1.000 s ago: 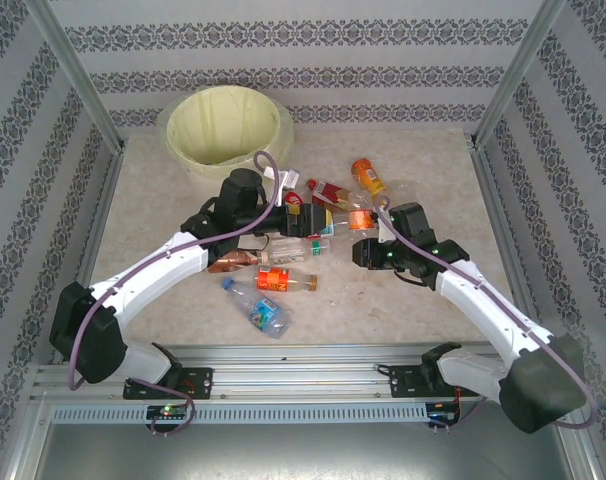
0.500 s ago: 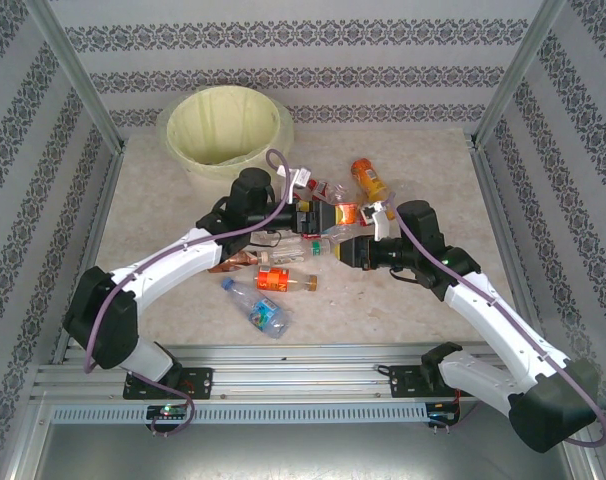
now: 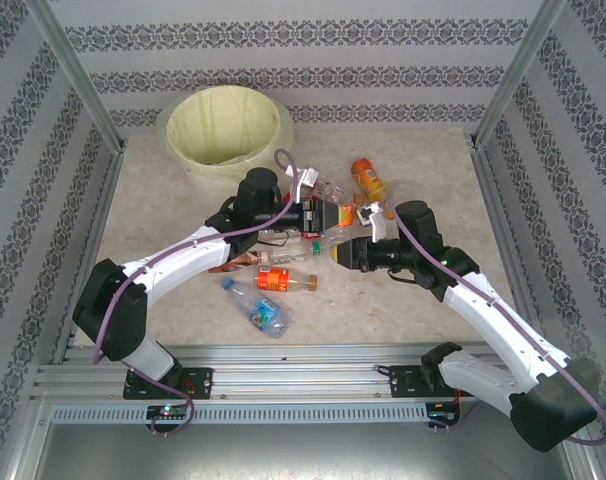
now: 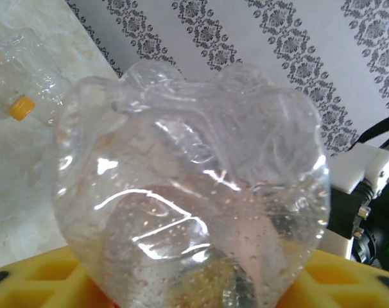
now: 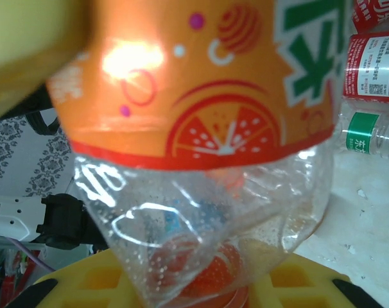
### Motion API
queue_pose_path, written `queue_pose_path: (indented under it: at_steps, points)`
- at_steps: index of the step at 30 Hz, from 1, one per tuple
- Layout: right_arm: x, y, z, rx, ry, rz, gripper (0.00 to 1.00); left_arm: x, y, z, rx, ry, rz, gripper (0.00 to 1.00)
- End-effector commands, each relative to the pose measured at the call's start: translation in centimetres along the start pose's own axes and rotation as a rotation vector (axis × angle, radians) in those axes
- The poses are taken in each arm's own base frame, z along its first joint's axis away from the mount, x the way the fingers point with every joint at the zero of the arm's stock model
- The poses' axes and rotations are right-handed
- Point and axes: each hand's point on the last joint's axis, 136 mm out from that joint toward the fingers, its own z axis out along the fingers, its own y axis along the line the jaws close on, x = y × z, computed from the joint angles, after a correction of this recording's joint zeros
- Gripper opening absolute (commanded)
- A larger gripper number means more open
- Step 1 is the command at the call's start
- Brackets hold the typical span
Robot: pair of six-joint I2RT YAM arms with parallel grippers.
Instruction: Put the plastic bottles in the bin
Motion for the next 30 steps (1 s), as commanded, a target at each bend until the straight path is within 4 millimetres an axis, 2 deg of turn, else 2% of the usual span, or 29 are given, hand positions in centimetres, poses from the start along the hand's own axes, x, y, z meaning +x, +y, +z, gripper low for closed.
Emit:
queue_pose_path:
  at_steps: [1,5,7,13,18,23,30]
  points:
    - [-0.7,1.1,-0.2,-0.015,-0.013,-0.045,0.33,-1.2,-3.2,0.6,0.101,-0.019,0.059,0.48]
    - [-0.8,0.9,-0.3,0.001,-0.014,-0.046,0.35,-1.4,-3.4,0.5,0.101,-0.025,0.062,0.42]
    - [-0.8,0.9,-0.4,0.006,-0.017,-0.047,0.39,-1.4,-3.5,0.3,0.100,-0.028,0.066,0.40]
    - [-1.2,1.7,-1.8,0.021,-0.053,-0.076,0.70,-2.2,-4.2,-0.3,0.068,-0.038,0.089,0.39]
    - [-2.2,3.7,-4.4,0.019,-0.142,-0.125,0.84,-3.6,-4.5,-1.3,-0.022,-0.042,0.136,0.40]
    - [-4.1,6.2,-7.7,0.018,-0.278,-0.193,0.93,-5.2,-4.4,-2.3,-0.108,-0.033,0.167,0.39]
    - [-7.2,9.9,-12.6,0.010,-0.499,-0.295,0.97,-8.3,-4.2,-5.1,-0.246,-0.059,0.209,0.40]
